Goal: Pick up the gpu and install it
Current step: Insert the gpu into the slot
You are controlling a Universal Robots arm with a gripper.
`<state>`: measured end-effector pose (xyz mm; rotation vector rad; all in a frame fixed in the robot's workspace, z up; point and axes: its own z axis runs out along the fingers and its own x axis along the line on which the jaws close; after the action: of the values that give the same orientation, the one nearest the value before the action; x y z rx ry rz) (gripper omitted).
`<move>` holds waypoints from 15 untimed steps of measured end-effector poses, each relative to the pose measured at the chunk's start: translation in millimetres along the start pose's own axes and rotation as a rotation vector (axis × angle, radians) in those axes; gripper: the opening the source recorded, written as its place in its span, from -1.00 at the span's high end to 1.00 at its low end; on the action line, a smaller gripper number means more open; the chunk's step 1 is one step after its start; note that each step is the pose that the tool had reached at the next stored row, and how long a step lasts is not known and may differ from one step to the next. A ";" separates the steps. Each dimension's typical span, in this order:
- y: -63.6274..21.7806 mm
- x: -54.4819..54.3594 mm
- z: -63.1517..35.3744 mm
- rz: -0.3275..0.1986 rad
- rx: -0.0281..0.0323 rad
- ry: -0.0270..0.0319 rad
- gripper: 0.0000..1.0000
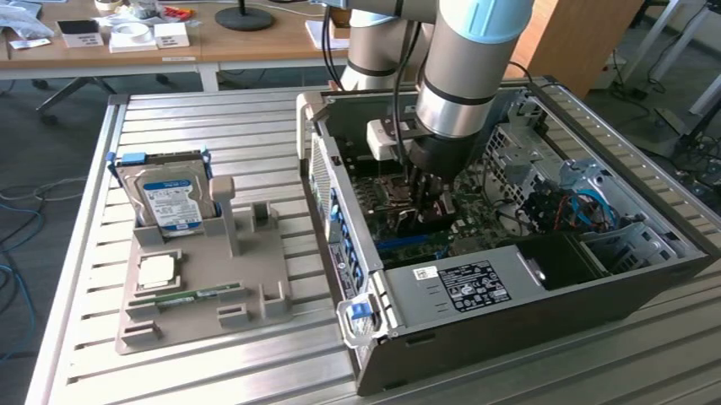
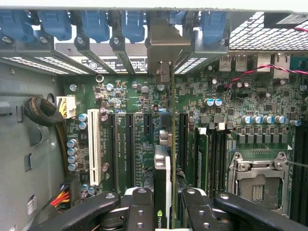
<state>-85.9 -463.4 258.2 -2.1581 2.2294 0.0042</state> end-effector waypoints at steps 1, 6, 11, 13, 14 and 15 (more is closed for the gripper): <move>0.0 0.0 0.0 0.000 0.0000 0.0000 0.47; 0.0 0.0 1.3 0.000 0.0000 0.0001 0.47; 0.0 0.0 1.4 0.000 0.0000 0.0000 0.47; 0.0 0.0 1.6 0.000 0.0000 0.0000 0.47; 0.0 0.0 2.2 0.000 0.0002 -0.0004 0.47; 0.0 0.0 2.7 0.000 0.0001 -0.0003 0.47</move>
<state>-85.9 -463.4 255.5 -2.1580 2.2292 0.0044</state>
